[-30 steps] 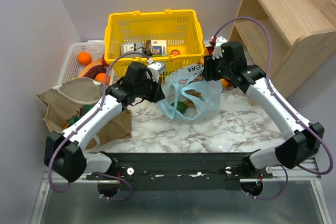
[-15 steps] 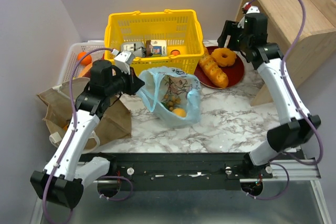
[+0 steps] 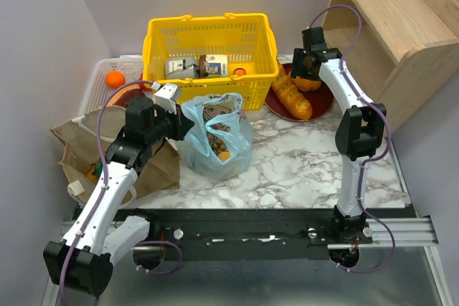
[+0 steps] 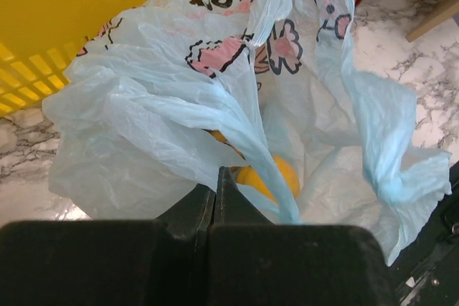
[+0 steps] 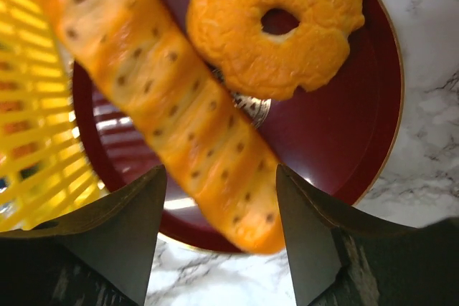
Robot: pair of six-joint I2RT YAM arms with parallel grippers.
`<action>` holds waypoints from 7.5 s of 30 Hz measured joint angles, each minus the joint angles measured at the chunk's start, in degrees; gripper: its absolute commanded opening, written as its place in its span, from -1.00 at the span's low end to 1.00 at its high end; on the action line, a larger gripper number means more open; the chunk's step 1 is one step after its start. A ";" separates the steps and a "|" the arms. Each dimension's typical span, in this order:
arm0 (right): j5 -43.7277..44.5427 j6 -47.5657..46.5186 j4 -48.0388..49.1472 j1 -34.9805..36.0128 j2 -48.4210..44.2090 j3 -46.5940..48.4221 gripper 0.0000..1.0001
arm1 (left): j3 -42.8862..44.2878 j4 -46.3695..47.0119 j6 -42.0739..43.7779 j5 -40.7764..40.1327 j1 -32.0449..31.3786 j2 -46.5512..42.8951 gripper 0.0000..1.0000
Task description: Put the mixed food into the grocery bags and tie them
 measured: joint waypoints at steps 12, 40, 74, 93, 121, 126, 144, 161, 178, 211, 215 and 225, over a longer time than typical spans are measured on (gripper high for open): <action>0.44 -3.56 -0.31 -4.17 10.45 5.42 0.43 | -1.90 4.04 -0.44 2.27 0.07 1.60 -1.00; -4.44 -3.34 -9.20 -5.55 23.58 21.22 0.52 | -1.99 4.87 -1.33 3.72 0.09 1.73 -1.00; -9.97 -2.36 2.38 -7.04 6.38 -6.21 -0.99 | -3.17 4.92 -1.40 3.69 0.33 -1.20 -1.00; -10.45 -10.69 0.28 -6.84 16.59 10.49 0.36 | -3.17 5.38 -1.49 4.50 0.48 0.55 -1.00; 1.62 -30.08 0.72 -4.02 19.28 10.19 -0.99 | -3.17 5.75 -1.88 5.75 0.83 1.51 -1.00; 1.03 -29.42 4.61 -4.09 14.43 2.67 -0.99 | -3.17 5.75 -1.88 5.73 0.85 1.51 -1.00; -11.47 -15.50 6.64 -4.20 -20.00 -26.29 -0.99 | -3.17 6.88 -3.30 6.97 1.11 0.72 -1.00; -40.72 4.74 18.58 7.98 -59.74 -44.72 -0.99 | -4.85 18.78 -13.62 21.73 3.13 3.23 -1.00; -47.41 26.67 46.84 36.50 -50.66 -53.77 -0.99 | -7.37 26.12 -19.41 28.17 5.44 4.81 -1.00; -25.79 21.42 31.12 30.45 -56.65 -57.18 -0.99 | -7.37 23.56 -17.57 28.06 6.80 4.70 -1.00; -26.21 21.44 30.75 29.53 -51.87 -57.18 -0.99 | -7.37 23.61 -17.44 28.33 6.80 4.26 -1.00; -26.64 21.05 29.03 25.16 -45.20 -55.10 -0.99 | -7.74 25.00 -17.49 31.30 6.80 2.73 -1.00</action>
